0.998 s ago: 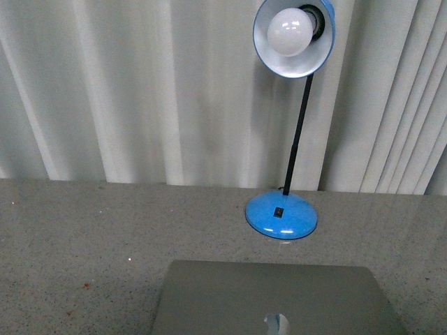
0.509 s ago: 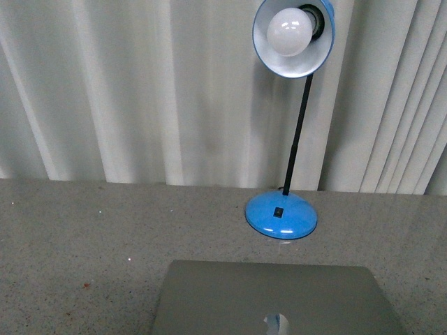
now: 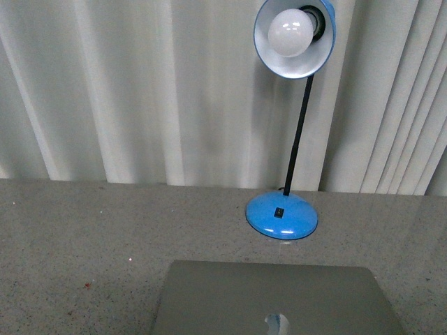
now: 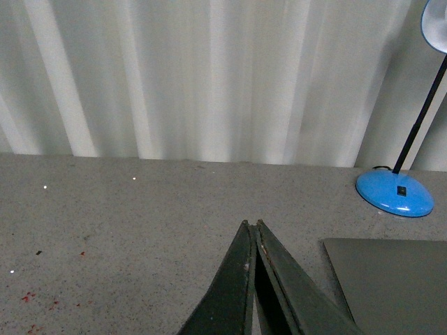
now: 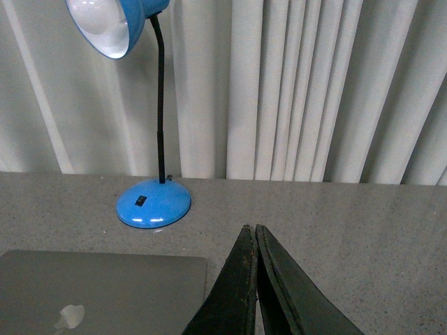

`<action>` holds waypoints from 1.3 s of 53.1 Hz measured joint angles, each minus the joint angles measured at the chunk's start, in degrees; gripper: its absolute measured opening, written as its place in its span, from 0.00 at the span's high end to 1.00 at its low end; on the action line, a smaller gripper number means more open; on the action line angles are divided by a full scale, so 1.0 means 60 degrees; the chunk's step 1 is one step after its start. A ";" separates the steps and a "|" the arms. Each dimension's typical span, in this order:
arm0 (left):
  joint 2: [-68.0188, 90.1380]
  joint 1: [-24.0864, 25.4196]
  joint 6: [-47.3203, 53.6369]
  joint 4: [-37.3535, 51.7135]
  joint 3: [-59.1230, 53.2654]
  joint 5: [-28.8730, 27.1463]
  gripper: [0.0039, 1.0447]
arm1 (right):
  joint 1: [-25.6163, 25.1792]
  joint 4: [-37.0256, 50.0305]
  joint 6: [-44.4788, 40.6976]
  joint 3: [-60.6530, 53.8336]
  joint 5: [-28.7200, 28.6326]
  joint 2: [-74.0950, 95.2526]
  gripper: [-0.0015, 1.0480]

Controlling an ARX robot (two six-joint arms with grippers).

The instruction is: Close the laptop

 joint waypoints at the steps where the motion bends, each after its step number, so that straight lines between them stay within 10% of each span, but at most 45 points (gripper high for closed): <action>1: 0.0000 0.0000 0.0000 0.0000 0.0000 0.0000 0.97 | 0.0000 -0.0299 0.0000 0.0000 -0.0004 -0.0233 0.97; 26: -0.0018 0.0000 0.0000 0.0000 0.0000 0.0000 0.97 | 0.0000 -0.0514 -0.0007 0.0000 0.0007 -0.0747 0.96; 50: -0.0018 0.0000 -0.0007 0.0000 0.0000 0.0000 0.06 | 0.0000 -0.0514 0.0004 0.0000 0.0011 -0.0747 0.06; 69: -0.0018 0.0000 -0.0004 0.0000 0.0000 0.0000 0.06 | 0.0000 -0.0514 0.0004 0.0000 0.0011 -0.0747 0.07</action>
